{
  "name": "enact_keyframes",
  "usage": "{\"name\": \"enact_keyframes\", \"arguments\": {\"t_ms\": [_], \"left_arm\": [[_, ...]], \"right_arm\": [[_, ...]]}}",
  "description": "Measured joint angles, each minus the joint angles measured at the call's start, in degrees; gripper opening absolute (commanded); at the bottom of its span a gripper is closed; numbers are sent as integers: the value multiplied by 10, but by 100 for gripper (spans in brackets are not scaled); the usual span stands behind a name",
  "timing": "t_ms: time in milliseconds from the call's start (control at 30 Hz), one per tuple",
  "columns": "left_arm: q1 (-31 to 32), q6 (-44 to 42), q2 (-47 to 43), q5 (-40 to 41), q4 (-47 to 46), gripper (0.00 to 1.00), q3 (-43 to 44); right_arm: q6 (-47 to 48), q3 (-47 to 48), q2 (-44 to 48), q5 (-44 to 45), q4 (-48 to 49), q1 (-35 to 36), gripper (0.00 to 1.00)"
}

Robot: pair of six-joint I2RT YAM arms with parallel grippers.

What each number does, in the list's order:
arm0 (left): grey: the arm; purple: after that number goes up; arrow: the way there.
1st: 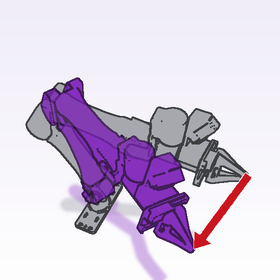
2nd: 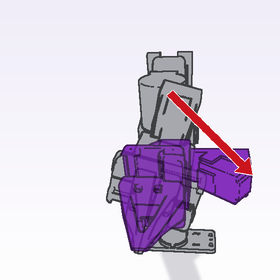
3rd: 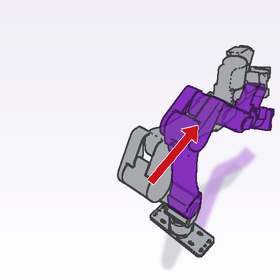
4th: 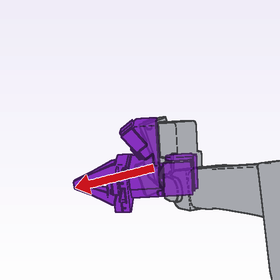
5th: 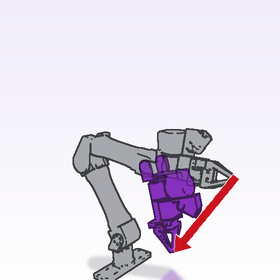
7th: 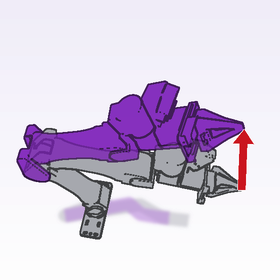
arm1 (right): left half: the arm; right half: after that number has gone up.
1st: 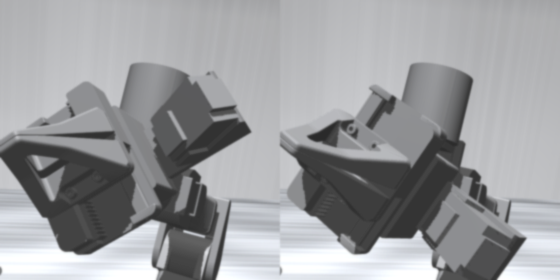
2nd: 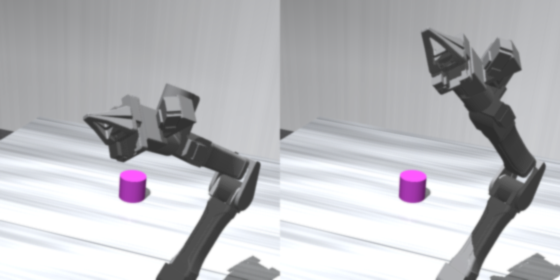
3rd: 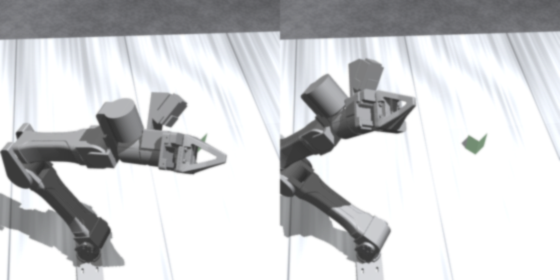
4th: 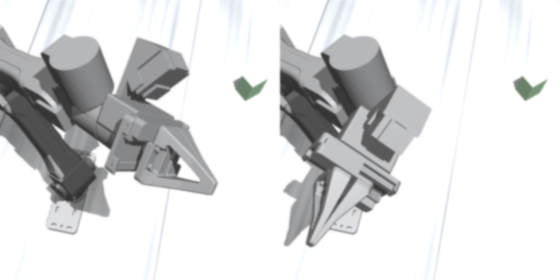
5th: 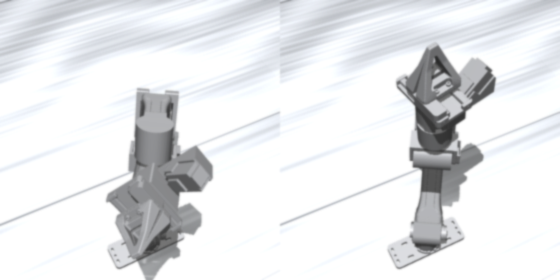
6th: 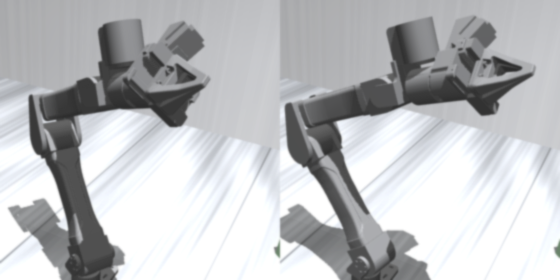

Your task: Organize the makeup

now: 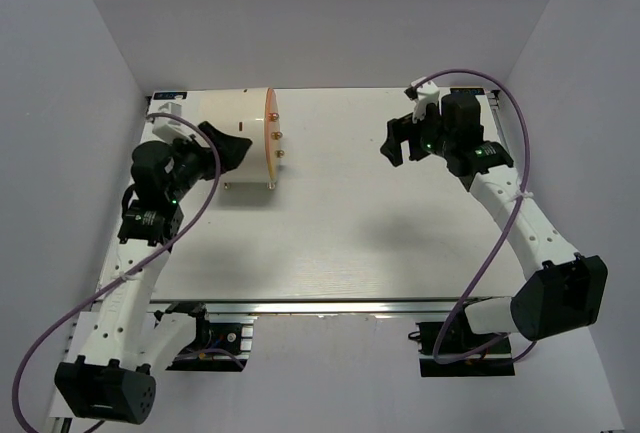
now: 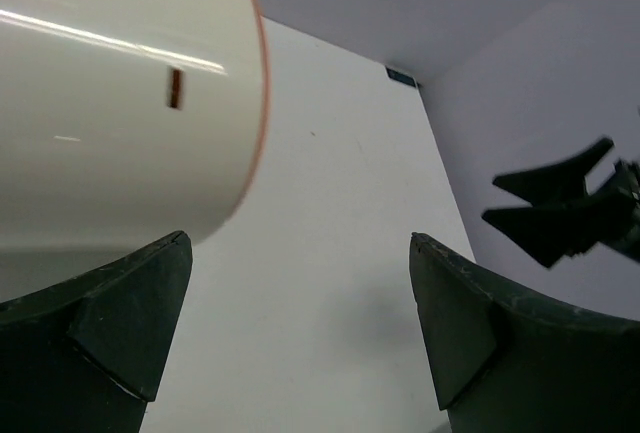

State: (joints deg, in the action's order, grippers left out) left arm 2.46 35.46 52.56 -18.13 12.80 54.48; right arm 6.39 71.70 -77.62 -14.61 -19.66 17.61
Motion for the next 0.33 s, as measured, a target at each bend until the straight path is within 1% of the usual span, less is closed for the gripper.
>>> {"name": "enact_keyframes", "arguments": {"t_ms": [133,200,333], "left_arm": [[79,6,-12,17,-13,98,-28],[96,9,-18,27,-18,98,-39],[107,12,-28,42,-27,98,-53]], "right_arm": [[-15,-15,19,6,-1,-3,89],[-18,-31,33,13,-2,-7,89],[-26,-56,54,30,-3,-16,89]]}}
